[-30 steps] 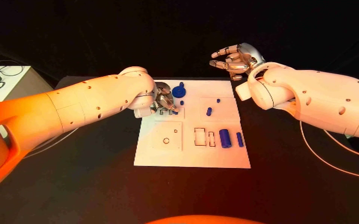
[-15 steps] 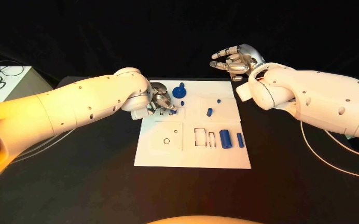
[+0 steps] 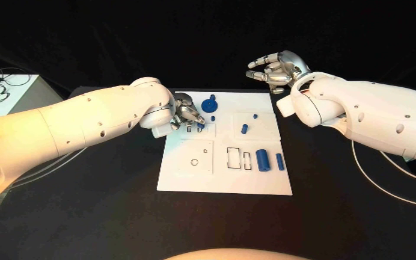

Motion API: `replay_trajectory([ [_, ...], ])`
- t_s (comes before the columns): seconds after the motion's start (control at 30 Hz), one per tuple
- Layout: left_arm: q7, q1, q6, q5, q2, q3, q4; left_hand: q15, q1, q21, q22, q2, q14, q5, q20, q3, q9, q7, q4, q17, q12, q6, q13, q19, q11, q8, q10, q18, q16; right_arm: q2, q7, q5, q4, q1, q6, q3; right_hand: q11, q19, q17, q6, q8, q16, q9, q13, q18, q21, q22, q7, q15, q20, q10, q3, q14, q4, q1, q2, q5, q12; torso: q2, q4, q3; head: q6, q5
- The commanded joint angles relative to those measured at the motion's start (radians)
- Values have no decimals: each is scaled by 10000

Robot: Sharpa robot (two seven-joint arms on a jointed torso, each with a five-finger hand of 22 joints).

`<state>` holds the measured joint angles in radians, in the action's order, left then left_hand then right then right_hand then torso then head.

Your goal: Assemble the parts on the task board

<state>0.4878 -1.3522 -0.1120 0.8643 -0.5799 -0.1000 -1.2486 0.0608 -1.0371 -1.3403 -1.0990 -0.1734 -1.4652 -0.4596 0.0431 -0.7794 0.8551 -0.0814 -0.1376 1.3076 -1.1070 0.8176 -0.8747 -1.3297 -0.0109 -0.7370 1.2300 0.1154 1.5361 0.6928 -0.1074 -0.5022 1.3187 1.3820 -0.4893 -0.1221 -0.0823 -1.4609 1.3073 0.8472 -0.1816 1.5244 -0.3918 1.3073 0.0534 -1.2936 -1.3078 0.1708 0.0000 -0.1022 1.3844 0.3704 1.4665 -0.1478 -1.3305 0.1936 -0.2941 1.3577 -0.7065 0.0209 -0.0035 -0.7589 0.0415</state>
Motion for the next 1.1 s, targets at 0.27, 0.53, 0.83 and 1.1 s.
replay_trajectory([
  [0.27, 29, 2, 723, 1595, 239, -53, 38, 121, 109, -103, -127, -9, -916, -287, -42, -1826, 299, 182, 1945, 2233, -116, 292, -84, -145, -31, -85, 188, -217, 57, 13, 13, -93, 0, 3, 145, 1, -8, 87, 1519, -44, -11, -67, 6, 617, 155, 72, -86, 6, 34, -5, -74, 58, 766, 9, 88, 6, 39, -34, -9, -14, 0, -84, 7],
  [0.53, 137, 6, 730, 2271, 331, -113, 7, 151, 158, -227, -353, -46, -926, -508, -72, -1832, 330, 220, 1980, 2251, -222, 373, -201, -277, -68, -124, 329, -261, 71, 27, 17, -103, 4, 3, 165, 0, -8, 87, 1519, -44, -11, -67, 6, 617, 155, 72, -86, 6, 34, -5, -74, 58, 766, 9, 88, 6, 39, -34, -8, -12, 12, -163, 40],
  [0.83, 214, 9, 509, 2411, 290, -144, -117, 191, 266, -317, -511, -100, -937, -912, -115, -1806, 389, 269, 2001, 2270, -283, 449, -246, -374, -116, -188, 459, -291, 85, 50, 25, -115, 4, 3, 201, 0, -8, 94, 1489, -46, -18, -82, 6, 613, 160, 91, -71, 6, 35, -6, -76, 66, 758, 4, 104, 17, 39, -35, -3, 14, 5, -213, 58],
  [1.1, 248, 23, 552, 2472, 242, -264, -159, 205, 325, -360, -591, -105, -955, -1074, -129, -1779, 428, 295, 1990, 2321, -320, 488, -274, -418, -136, -243, 521, -307, 122, 43, 25, -117, -12, 3, 223, 0, -8, 94, 1489, -46, -18, -82, 6, 613, 160, 91, -71, 6, 35, -6, -76, 66, 758, 4, 104, 17, 39, -35, -4, -5, 0, -255, 105],
])
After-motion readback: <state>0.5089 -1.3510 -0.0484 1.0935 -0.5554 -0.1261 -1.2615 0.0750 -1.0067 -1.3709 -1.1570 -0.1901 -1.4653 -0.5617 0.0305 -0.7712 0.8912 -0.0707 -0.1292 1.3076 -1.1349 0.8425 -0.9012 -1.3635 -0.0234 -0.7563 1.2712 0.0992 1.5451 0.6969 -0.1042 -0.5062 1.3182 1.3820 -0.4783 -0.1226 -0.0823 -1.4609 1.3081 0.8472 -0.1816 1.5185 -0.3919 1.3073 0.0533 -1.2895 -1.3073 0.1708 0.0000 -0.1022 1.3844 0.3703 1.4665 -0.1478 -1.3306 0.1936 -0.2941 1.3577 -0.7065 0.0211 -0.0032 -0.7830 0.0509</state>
